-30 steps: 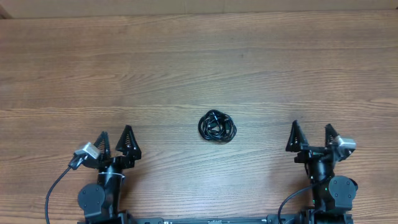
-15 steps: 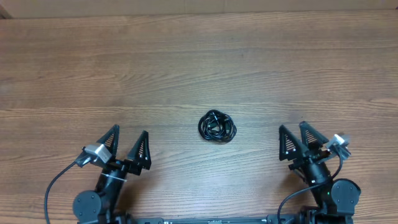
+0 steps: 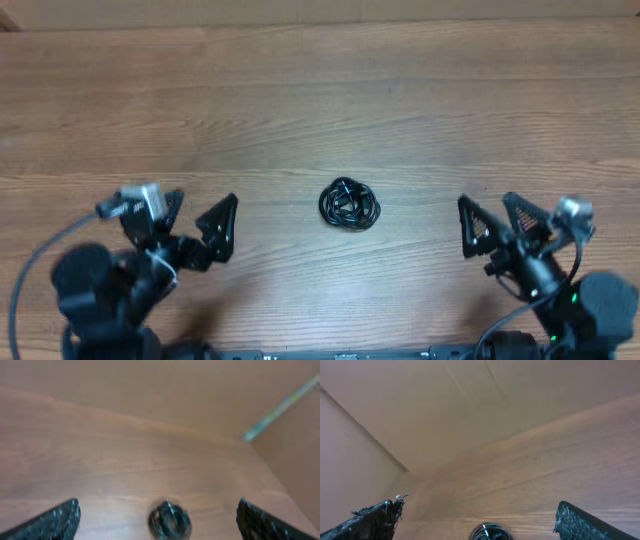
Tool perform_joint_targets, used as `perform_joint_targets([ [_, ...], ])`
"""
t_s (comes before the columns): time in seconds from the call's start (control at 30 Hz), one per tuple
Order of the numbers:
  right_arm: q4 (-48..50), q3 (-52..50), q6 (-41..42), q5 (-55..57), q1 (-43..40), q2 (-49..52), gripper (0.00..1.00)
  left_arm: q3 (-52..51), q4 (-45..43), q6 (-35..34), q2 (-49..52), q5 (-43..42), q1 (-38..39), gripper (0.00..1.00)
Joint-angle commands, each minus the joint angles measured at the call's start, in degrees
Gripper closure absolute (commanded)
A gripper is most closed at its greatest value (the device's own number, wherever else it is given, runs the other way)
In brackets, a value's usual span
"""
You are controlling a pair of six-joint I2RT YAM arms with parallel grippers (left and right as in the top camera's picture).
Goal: Untangle cables
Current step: 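Move the left gripper down onto the black cable bundle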
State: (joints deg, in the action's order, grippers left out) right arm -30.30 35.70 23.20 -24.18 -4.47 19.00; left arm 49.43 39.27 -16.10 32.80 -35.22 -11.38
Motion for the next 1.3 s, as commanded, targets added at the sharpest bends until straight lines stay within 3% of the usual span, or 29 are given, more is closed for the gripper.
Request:
perform_joint_targets([
  [0.0,-3.1,7.6,-3.1,-5.1,0.0,9.0,0.00,8.6,3.0,3.2,8.2,-10.8,-0.2,0.01],
  [0.1,-1.3,9.5,-3.1,-19.5,0.0,15.3,0.00,9.7,1.7,3.7,12.7,-23.3,-0.2,0.00],
  [0.33,-1.0,9.8,-3.1,-23.9,0.0,21.1,0.00,10.3,3.9,4.3,14.4,-19.9,2.0,0.00],
  [0.5,-13.5,17.1,-7.5,-20.9,0.1,26.5,0.00,15.8,12.3,5.4,17.3,-0.8,11.4,0.00],
  [0.6,-28.1,26.7,-8.7,-7.6,0.1,33.9,0.00,22.3,19.2,5.4,23.4,15.3,21.9,0.00],
  [0.67,-30.5,29.1,-7.7,-7.2,0.1,37.6,0.00,25.7,22.4,5.4,29.0,20.7,28.1,0.00],
  [0.83,-28.5,29.1,-3.0,-13.3,0.1,42.6,0.00,26.8,22.0,4.4,40.5,20.2,36.4,0.00],
  [1.1,-28.3,29.1,-3.1,-13.6,0.1,45.9,0.00,26.8,19.9,-2.8,55.2,20.1,38.4,0.00],
  [1.27,-28.3,29.1,-3.1,-13.2,0.1,46.1,0.00,26.8,13.3,-2.8,63.8,10.5,38.4,0.00],
])
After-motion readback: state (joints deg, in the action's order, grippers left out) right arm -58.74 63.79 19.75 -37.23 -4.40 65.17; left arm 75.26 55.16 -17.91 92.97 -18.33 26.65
